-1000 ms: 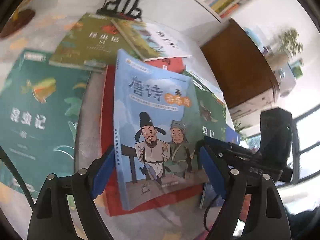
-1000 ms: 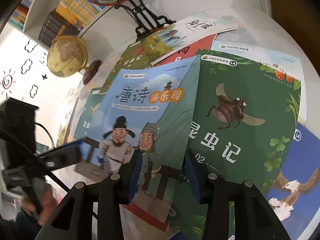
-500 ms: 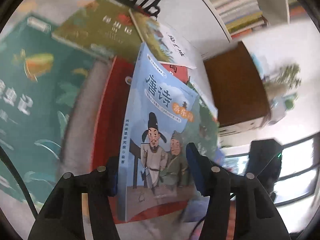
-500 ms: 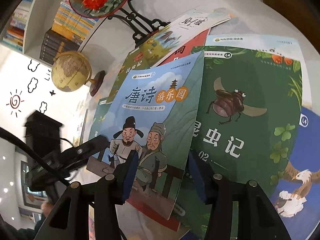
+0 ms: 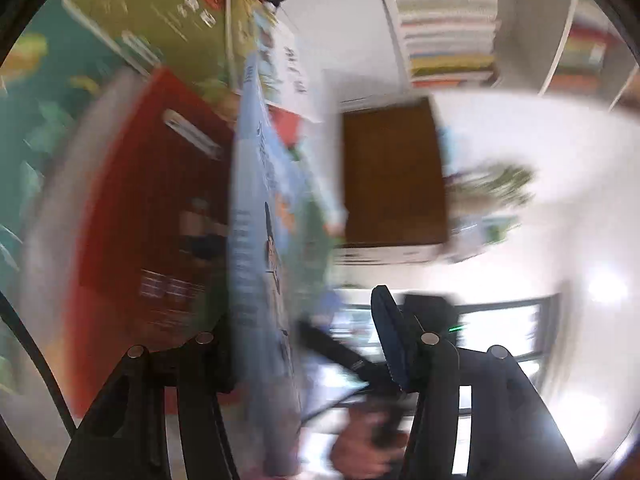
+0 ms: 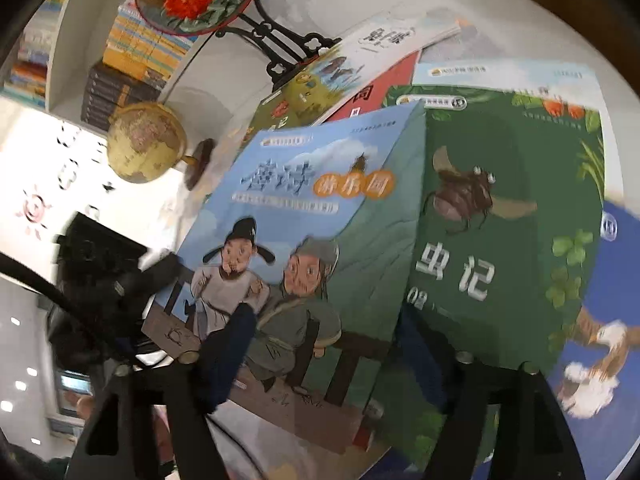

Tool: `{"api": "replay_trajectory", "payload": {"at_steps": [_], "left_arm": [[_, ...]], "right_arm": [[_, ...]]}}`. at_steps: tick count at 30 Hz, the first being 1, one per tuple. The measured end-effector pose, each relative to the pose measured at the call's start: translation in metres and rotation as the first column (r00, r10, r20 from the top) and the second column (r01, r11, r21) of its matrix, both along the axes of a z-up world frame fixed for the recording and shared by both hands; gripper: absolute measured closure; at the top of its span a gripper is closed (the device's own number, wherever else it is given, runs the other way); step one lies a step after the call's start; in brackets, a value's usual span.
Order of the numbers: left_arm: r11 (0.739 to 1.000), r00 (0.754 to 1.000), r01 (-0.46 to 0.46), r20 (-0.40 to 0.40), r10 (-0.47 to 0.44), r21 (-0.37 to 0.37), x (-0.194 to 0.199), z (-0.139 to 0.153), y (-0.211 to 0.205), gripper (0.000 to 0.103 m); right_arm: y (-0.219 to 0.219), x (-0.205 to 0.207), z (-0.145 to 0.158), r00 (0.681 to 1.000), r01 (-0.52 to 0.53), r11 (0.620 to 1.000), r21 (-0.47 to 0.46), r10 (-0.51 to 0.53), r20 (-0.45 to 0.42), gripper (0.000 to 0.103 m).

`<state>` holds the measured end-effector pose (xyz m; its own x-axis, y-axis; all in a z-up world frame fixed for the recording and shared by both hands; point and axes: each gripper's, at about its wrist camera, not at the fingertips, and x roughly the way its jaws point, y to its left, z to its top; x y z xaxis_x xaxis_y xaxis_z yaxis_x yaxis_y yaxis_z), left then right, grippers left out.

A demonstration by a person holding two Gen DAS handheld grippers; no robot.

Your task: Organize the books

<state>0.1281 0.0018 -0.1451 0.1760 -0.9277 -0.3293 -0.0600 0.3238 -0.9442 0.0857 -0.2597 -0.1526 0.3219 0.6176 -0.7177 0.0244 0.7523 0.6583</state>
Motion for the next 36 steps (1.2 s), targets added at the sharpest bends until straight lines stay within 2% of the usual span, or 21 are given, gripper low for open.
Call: {"api": "replay_trajectory", "payload": {"at_steps": [2, 5, 6, 8, 10, 11, 13, 15, 18, 22, 24, 27, 32, 36], "left_arm": [[0.999, 1.0, 0.006, -0.009, -0.006, -0.042, 0.001, 0.002, -0.003, 0.052], [0.998, 0.999, 0.031, -0.033, -0.033, -0.061, 0.003, -0.003, -0.01, 0.052], [0.999, 0.999, 0.039, -0.034, -0.04, -0.028, 0.003, -0.005, -0.013, 0.052], [0.995, 0.998, 0.061, -0.037, -0.059, 0.073, 0.004, -0.007, -0.017, 0.052], [0.971, 0.996, 0.091, -0.033, -0.085, 0.22, 0.003, -0.009, -0.02, 0.052], [0.947, 0.994, 0.11, -0.021, -0.108, 0.301, 0.002, -0.007, -0.023, 0.052], [0.9, 0.988, 0.145, -0.007, -0.156, 0.412, 0.002, -0.004, -0.031, 0.052], [0.812, 0.974, 0.173, 0.024, -0.225, 0.558, -0.003, 0.001, -0.044, 0.052], [0.707, 0.949, 0.171, 0.078, -0.304, 0.686, -0.012, 0.005, -0.056, 0.051], [0.644, 0.923, 0.141, 0.136, -0.361, 0.752, -0.023, 0.011, -0.064, 0.051], [0.635, 0.911, 0.129, 0.163, -0.38, 0.761, -0.027, 0.016, -0.064, 0.051], [0.648, 0.904, 0.122, 0.185, -0.385, 0.751, -0.03, 0.023, -0.058, 0.051], [0.642, 0.899, 0.091, 0.214, -0.381, 0.761, -0.044, 0.036, -0.046, 0.05], [0.668, 0.91, 0.039, 0.25, -0.331, 0.743, -0.05, 0.046, -0.019, 0.05]], "right_arm": [[-0.008, -0.007, -0.004, 0.999, 0.015, 0.995, 0.101, -0.012, -0.031, 0.023], [-0.018, -0.014, -0.01, 0.997, 0.065, 0.977, 0.205, -0.054, -0.056, 0.025], [-0.021, -0.015, -0.01, 0.996, 0.083, 0.968, 0.235, -0.072, -0.055, 0.03], [-0.026, -0.016, -0.008, 0.993, 0.116, 0.967, 0.227, -0.108, -0.049, 0.042], [-0.027, -0.015, -0.005, 0.994, 0.112, 0.973, 0.202, -0.106, -0.039, 0.078], [-0.024, -0.014, -0.003, 0.995, 0.094, 0.982, 0.165, -0.089, -0.036, 0.081], [-0.016, -0.015, 0.002, 0.998, 0.067, 0.994, 0.089, -0.066, -0.011, 0.082], [-0.006, -0.016, 0.006, 0.999, 0.035, 0.999, 0.012, -0.035, 0.014, 0.082], [0.01, -0.017, 0.015, 0.998, -0.026, 0.993, -0.112, 0.033, 0.061, 0.083], [0.031, -0.024, 0.026, 0.985, -0.102, 0.952, -0.289, 0.138, 0.107, 0.083], [0.033, -0.026, 0.03, 0.98, -0.117, 0.944, -0.308, 0.16, 0.118, 0.083], [0.034, -0.032, 0.036, 0.972, -0.139, 0.939, -0.316, 0.19, 0.137, 0.083], [0.055, -0.039, 0.049, 0.947, -0.192, 0.91, -0.367, 0.27, 0.175, 0.083], [0.08, -0.043, 0.059, 0.924, -0.234, 0.886, -0.401, 0.331, 0.191, 0.083]]}}
